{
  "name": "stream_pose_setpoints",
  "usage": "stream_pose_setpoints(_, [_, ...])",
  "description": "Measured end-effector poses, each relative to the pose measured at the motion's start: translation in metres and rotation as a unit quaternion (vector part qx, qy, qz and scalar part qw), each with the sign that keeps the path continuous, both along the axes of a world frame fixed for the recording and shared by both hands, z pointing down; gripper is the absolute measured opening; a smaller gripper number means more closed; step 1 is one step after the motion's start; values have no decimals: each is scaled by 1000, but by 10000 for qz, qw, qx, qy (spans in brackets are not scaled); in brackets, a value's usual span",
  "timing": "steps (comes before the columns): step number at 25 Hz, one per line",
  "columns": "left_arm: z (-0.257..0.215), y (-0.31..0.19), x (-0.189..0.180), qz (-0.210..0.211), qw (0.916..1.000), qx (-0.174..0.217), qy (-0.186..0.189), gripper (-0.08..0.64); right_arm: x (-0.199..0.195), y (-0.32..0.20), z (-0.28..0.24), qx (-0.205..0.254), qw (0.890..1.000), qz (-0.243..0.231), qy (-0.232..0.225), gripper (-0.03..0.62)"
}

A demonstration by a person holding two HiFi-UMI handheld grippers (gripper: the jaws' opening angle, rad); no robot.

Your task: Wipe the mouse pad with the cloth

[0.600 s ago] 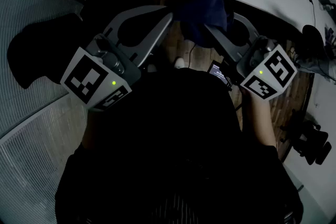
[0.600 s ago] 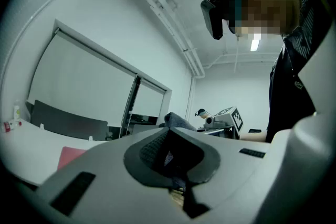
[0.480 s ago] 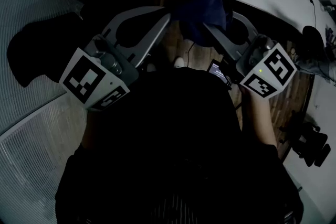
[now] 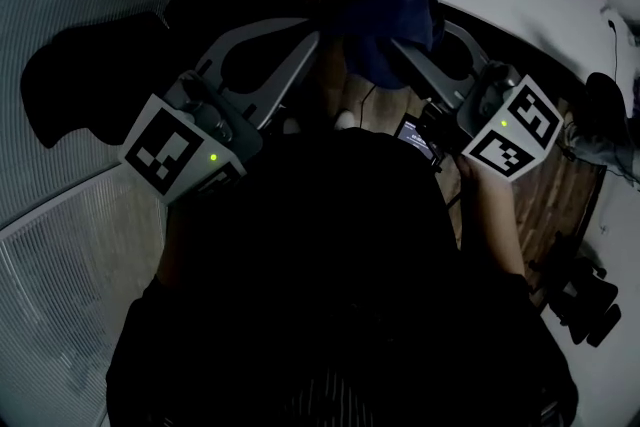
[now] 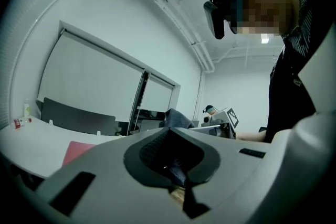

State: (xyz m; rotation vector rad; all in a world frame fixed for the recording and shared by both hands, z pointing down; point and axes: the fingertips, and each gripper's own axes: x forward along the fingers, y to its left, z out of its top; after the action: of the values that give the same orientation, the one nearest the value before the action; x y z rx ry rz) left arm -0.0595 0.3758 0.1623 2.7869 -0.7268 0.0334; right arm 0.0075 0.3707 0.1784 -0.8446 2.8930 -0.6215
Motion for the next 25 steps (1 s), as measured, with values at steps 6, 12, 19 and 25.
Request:
stream_pose_setpoints(6, [-2,-2,22,-175,9995,-17,-251,6,26,-3,2,-16,9997,-37,-247,86])
stream_pose_setpoints(12, [-9,-13,67,-57,9995,-293,-96,6,67,-11,2,-82,9990,-105,-426,87])
stream_pose_setpoints(19, [4,1,54,96,9985,-535,-82,6,70,7,17,-147,9989,172,-418,87])
stream_pose_setpoints(25, [13,-42,83,650,9958,-641,-88,6,95,-22,22,-181,9976,641,-181,87])
